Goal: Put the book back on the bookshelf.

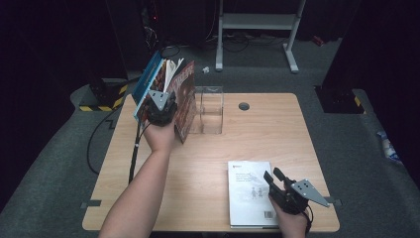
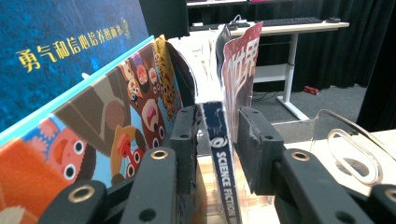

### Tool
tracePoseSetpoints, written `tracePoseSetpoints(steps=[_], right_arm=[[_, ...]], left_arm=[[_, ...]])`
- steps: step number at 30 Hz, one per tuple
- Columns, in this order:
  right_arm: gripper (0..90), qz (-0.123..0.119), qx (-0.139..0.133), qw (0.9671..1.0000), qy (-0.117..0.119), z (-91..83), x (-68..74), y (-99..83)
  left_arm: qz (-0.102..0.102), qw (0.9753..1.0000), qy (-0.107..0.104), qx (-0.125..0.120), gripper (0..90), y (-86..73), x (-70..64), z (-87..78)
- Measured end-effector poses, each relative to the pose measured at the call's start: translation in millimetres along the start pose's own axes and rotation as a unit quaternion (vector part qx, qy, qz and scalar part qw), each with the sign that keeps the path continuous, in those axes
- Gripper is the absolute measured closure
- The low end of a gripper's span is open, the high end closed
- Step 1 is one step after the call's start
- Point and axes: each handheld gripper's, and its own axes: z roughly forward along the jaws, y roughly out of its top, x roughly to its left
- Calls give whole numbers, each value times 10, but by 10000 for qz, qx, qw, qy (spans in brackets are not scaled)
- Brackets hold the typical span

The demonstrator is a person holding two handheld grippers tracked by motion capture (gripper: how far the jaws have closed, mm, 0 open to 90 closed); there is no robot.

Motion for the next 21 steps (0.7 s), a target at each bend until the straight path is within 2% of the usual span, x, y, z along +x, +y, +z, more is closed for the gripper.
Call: tracePoseSetpoints(steps=[14,21], right_arm=[[564,-25,14,10000,7,3,7,3],[561,-41,11,10000,15,1,13,6]], left_arm=[[117,9999,-22,-25,646,-66,-6,-60],[73,9999,-71,-48,634,-59,3,-118]])
